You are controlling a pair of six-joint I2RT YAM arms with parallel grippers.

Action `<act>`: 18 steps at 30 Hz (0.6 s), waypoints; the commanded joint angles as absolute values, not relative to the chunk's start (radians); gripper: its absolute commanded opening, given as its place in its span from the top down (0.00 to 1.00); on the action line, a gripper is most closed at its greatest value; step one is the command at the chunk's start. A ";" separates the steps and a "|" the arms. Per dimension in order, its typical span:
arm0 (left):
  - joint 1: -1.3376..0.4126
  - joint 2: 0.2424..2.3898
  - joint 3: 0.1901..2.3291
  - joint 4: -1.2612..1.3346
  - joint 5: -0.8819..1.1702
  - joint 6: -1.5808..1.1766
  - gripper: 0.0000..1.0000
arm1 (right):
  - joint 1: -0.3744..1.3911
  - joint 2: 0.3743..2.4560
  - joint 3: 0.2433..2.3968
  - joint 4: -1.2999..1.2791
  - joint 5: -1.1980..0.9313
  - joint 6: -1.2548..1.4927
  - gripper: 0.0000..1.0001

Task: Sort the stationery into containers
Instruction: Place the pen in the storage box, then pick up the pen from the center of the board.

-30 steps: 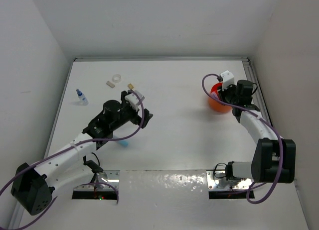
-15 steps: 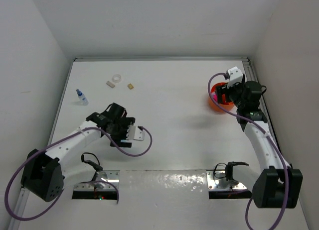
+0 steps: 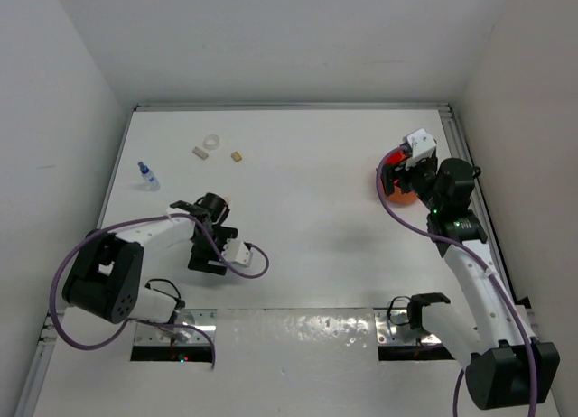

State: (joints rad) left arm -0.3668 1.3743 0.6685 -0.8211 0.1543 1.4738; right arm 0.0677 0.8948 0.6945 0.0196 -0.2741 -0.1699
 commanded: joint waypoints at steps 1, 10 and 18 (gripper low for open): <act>-0.344 1.388 0.637 -0.700 0.169 1.493 0.25 | 0.086 0.867 0.690 0.026 -0.291 -0.132 0.21; -0.345 1.379 0.563 -0.555 0.201 1.434 0.78 | 0.109 0.825 0.676 0.025 -0.284 -0.101 0.22; -0.331 1.301 0.724 -0.611 0.443 1.097 1.00 | 0.173 0.827 0.742 -0.069 -0.163 0.041 0.24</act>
